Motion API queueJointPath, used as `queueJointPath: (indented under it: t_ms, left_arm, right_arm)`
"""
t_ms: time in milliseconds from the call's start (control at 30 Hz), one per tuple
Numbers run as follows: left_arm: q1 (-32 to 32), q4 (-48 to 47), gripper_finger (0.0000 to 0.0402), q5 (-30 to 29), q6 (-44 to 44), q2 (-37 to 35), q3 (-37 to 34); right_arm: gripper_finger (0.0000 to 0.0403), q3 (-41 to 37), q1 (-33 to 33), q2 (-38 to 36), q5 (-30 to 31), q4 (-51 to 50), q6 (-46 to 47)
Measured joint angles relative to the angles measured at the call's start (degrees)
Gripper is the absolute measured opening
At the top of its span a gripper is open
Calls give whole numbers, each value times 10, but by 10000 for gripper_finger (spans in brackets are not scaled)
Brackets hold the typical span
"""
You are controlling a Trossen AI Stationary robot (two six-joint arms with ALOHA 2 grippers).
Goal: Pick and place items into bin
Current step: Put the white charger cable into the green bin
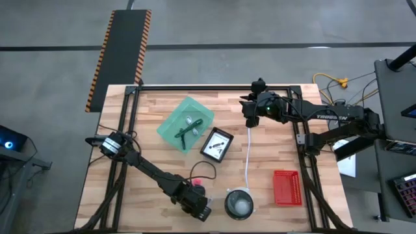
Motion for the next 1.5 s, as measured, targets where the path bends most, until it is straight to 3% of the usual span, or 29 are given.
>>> queueJointPath:
  t_ms: [133, 400, 667, 1000, 1333, 1500]
  left_arm:
    - [0, 0, 9, 1, 13, 0, 0]
    - [-7, -2, 2, -3, 28, -26, 3]
    - [5, 13, 1, -9, 118, -107, 4]
    - [60, -104, 0, -189, 203, -236, 1]
    - [165, -292, 0, -259, 285, -303, -8]
    - [239, -326, 0, -264, 347, -304, -8]
  right_arm:
    - [72, 0, 0, 0, 0, 0, 0]
    - [73, 0, 0, 0, 0, 0, -15]
    - [70, 0, 0, 0, 1, 0, -14]
    - [63, 0, 0, 0, 0, 0, -1]
    - [64, 0, 0, 0, 0, 0, 3]
    - [64, 0, 0, 0, 0, 0, 17]
